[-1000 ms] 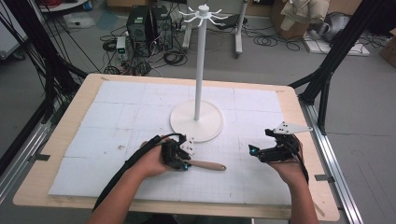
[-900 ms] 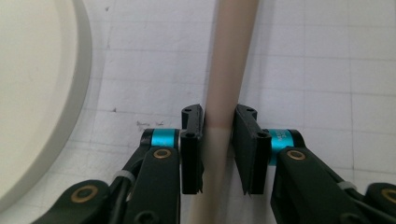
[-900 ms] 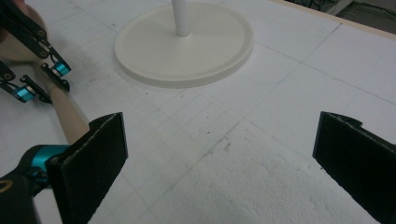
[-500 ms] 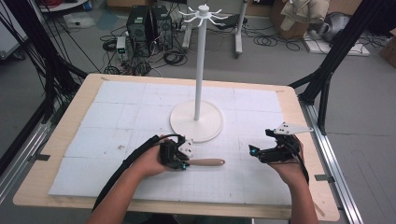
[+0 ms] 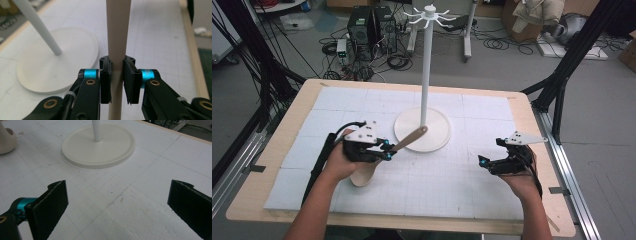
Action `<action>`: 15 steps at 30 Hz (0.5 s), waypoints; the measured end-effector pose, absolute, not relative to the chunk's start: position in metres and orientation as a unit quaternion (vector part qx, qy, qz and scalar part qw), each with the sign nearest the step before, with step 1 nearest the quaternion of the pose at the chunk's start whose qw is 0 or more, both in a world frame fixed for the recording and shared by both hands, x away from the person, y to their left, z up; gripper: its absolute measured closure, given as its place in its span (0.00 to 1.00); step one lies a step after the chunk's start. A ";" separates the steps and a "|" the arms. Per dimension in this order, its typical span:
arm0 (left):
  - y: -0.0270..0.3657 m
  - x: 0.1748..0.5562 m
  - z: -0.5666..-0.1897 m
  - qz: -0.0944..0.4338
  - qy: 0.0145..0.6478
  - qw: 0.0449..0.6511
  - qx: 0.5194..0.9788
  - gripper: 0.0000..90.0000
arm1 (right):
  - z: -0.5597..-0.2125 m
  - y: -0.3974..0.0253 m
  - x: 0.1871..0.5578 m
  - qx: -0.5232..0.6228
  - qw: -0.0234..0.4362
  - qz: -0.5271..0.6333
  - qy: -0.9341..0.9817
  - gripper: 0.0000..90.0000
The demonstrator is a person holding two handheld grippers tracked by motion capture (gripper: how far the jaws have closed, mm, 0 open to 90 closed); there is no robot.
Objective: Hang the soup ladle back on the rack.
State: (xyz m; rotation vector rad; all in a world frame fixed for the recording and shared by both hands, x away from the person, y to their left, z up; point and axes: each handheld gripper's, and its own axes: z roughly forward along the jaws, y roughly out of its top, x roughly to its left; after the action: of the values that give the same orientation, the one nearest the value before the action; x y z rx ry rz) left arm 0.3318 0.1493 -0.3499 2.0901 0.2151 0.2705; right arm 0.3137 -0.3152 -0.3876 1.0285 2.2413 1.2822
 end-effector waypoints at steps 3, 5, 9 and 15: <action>0.165 0.328 -0.344 0.132 0.109 0.521 0.836 0.86 | -0.387 -0.314 0.314 0.365 0.180 0.454 0.793 0.02; 0.170 0.327 -0.343 0.135 0.114 0.528 0.830 0.86 | -0.387 -0.312 0.314 0.363 0.181 0.453 0.794 0.02; 0.175 0.326 -0.340 0.134 0.122 0.545 0.818 0.86 | -0.386 -0.309 0.315 0.361 0.181 0.452 0.796 0.02; 0.184 0.327 -0.323 0.132 0.141 0.573 0.796 0.86 | -0.383 -0.306 0.315 0.357 0.182 0.453 0.797 0.02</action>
State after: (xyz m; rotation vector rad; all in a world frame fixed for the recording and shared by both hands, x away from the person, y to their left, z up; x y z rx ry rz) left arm 0.3267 0.1840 -0.3234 1.8667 0.3296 0.3099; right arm 0.3151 -0.3056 -0.3830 1.0076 2.2486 1.2780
